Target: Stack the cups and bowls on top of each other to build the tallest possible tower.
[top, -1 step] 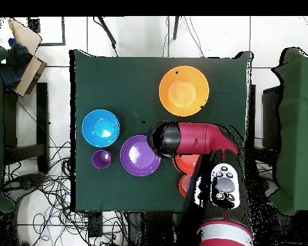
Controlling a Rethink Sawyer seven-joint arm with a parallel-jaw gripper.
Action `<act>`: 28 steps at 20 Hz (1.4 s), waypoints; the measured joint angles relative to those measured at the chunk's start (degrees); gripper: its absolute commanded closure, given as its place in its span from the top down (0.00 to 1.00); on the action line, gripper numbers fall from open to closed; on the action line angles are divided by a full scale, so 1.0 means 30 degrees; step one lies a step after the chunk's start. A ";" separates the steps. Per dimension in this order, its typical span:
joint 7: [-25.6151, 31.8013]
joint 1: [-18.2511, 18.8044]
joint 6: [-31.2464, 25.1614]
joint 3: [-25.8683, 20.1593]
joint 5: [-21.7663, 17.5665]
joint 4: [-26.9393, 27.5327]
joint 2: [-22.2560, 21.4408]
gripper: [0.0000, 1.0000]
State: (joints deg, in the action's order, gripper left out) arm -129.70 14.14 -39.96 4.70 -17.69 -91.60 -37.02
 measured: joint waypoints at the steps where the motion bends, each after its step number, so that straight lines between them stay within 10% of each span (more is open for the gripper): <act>1: 0.0000 0.0001 0.0000 -0.0027 -0.0002 0.0001 -0.0001 0.00; 28: 0.0000 -0.0001 -0.1495 -0.0646 0.0065 0.0029 -0.0549 0.00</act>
State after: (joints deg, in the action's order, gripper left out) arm -129.70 14.14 -44.45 2.76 -17.50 -91.52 -38.67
